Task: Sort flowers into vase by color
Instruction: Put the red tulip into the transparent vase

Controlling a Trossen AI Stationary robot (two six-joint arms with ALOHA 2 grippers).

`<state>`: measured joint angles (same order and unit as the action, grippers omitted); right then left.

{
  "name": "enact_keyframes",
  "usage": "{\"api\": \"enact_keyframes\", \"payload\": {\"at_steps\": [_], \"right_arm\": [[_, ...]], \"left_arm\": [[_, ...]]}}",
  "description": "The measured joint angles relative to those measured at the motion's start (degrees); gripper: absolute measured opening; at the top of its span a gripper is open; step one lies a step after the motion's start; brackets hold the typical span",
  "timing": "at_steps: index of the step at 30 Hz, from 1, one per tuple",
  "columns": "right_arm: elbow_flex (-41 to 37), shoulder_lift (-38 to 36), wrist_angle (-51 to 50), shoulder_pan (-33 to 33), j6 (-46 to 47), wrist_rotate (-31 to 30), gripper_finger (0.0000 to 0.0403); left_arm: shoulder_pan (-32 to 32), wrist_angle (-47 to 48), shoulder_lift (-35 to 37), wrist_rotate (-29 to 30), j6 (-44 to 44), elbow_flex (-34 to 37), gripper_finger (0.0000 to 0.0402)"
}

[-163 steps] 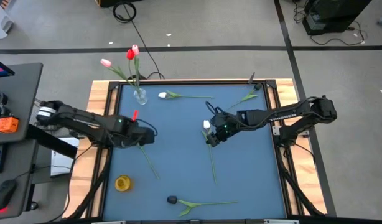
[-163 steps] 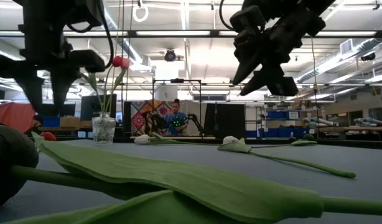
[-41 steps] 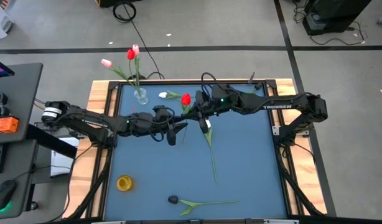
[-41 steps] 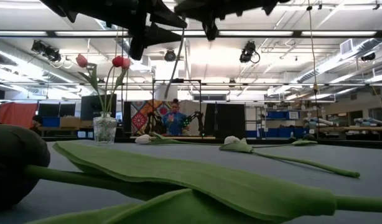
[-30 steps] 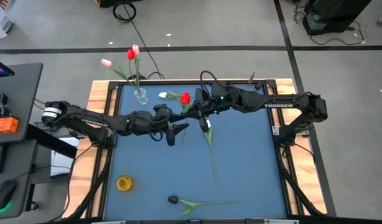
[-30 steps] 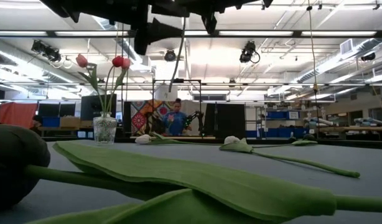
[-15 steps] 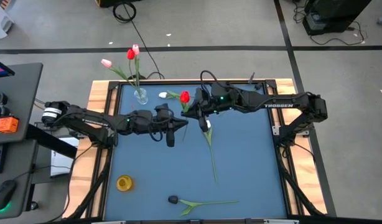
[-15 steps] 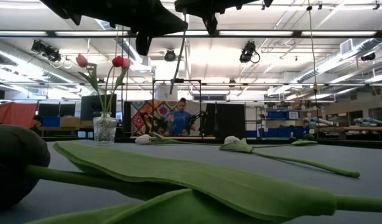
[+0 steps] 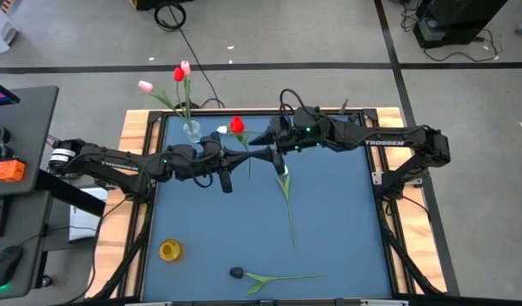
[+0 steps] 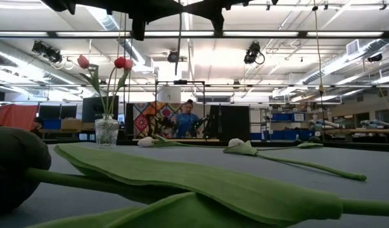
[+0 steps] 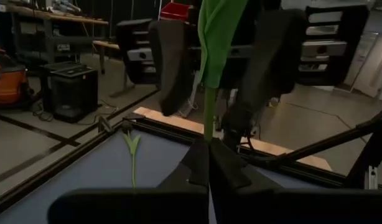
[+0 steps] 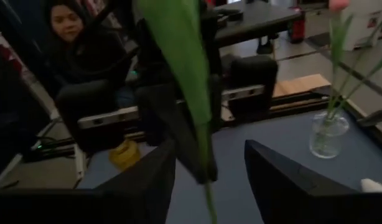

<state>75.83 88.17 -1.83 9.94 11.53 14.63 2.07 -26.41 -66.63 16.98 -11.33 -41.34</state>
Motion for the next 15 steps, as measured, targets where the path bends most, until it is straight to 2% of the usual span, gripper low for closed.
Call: {"api": "enact_keyframes", "payload": {"at_steps": [4, 10, 15], "right_arm": [[0.0, 0.7, 3.2, 0.1, 0.1, 0.4, 0.0176], [-0.1, 3.4, 2.8, 0.0, 1.4, -0.3, 0.013], [0.0, 3.5, 3.5, 0.0, 0.8, -1.1, 0.0026]], "left_arm": [[0.0, -0.1, -0.1, -0.1, 0.0, 0.0, 0.0001], [0.0, 0.5, -0.3, -0.1, 0.2, 0.1, 0.0], [0.0, 1.1, -0.2, 1.1, -0.5, 0.1, 0.0]]}}
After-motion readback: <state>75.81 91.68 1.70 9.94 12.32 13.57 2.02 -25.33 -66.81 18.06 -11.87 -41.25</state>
